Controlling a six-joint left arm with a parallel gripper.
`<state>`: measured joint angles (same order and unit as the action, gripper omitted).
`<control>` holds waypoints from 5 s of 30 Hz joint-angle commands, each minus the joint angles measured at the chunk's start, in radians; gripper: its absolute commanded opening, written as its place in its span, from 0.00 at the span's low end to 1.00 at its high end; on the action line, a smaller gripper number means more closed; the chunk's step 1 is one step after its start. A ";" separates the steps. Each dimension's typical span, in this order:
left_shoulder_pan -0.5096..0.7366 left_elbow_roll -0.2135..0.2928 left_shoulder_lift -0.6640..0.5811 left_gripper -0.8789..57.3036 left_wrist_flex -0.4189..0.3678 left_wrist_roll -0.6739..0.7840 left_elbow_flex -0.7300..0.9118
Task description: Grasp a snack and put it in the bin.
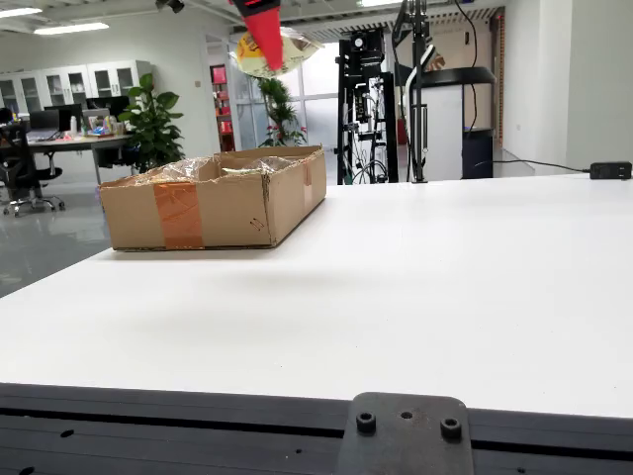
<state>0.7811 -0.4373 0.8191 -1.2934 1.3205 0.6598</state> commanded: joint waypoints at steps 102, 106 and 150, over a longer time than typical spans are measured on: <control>0.381 0.002 -0.622 0.01 0.081 -0.598 0.638; 0.436 0.078 -0.635 0.01 0.121 -0.649 0.660; 0.311 0.380 -0.632 0.02 0.114 -0.990 0.675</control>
<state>1.0977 -0.0557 0.1871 -1.1790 0.3382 1.3349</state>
